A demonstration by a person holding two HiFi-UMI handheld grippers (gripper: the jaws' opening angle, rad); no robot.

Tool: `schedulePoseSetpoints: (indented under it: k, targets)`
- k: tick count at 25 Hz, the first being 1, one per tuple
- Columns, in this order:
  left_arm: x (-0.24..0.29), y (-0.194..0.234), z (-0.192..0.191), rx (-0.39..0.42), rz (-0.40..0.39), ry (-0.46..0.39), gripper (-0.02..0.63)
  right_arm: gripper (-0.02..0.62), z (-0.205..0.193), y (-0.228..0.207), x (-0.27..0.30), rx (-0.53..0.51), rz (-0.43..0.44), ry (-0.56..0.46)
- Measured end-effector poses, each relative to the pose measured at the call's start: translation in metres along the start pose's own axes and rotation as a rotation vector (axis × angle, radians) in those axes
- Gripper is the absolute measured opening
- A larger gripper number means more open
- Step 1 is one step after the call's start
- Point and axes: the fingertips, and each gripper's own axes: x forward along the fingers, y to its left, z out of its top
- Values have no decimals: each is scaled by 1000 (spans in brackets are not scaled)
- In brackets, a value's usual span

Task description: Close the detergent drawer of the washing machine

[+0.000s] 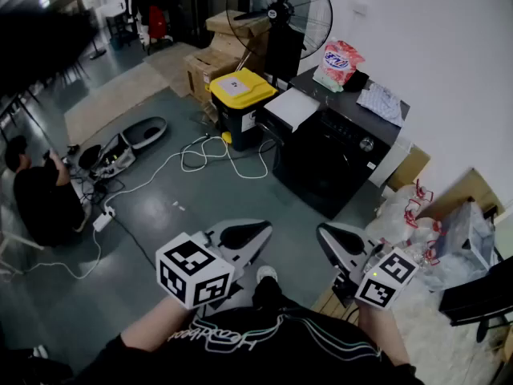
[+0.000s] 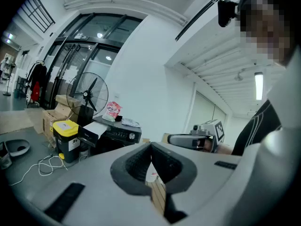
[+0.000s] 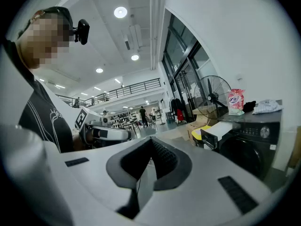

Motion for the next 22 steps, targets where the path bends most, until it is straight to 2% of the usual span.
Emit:
schedulePoseSetpoints:
  k: [5,10,22]
  targets:
    - [10,14,-2,-14,10,10,23,26,-3,-16,14,10,13,4]
    - [31,46,-3,-41,28,36,23,26,-5,-51,36,29,15,15]
    - [151,168,21,-136,52,83,23,26,-1,-208,116,136,-2,71]
